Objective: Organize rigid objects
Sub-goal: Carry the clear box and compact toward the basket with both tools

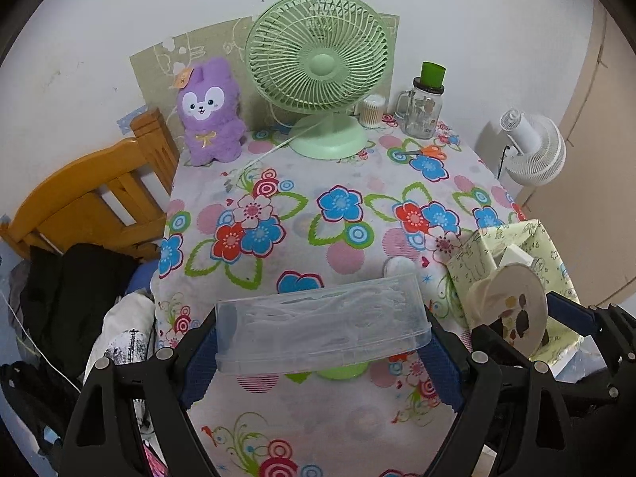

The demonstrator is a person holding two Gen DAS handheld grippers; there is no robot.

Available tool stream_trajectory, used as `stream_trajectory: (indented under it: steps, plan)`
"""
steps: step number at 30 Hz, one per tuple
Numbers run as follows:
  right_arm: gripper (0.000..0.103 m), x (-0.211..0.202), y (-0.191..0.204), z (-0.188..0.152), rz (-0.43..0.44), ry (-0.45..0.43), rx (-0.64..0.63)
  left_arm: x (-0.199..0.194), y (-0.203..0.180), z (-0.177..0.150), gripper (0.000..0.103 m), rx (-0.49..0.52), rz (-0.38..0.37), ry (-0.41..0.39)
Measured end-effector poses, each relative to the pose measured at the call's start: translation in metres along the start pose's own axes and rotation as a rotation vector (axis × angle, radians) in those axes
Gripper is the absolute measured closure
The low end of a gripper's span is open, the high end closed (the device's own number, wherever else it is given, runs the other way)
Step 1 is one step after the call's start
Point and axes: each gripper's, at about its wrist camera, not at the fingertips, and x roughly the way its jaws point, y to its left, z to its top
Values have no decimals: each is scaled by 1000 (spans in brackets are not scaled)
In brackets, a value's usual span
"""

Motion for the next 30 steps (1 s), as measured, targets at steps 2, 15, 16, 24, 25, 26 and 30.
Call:
stream_trajectory:
  steps: [2,15,16,24,25,26,30]
  plan:
    - [23,0,-9,2,3,1,-4,0,-6,1,14,-2,4,-1]
    - [23,-1,-66,5,-21,4,22,9,-59,11,14,21,-11,-3]
    - [23,-1,-72,4,-24,5,25,10,-64,12,14,26,-13,-3]
    - [23,0,-110,1,-44,16,46,18,-100,16,14,52,-34,3]
    - [23,1,-114,0,-47,19,48,20,-105,16,14,57,-35,5]
    - [23,2,-119,-1,-49,22,49,21,-111,16,14,61,-36,6]
    - [23,4,-137,-5,-59,34,53,28,-129,15,14,71,-50,16]
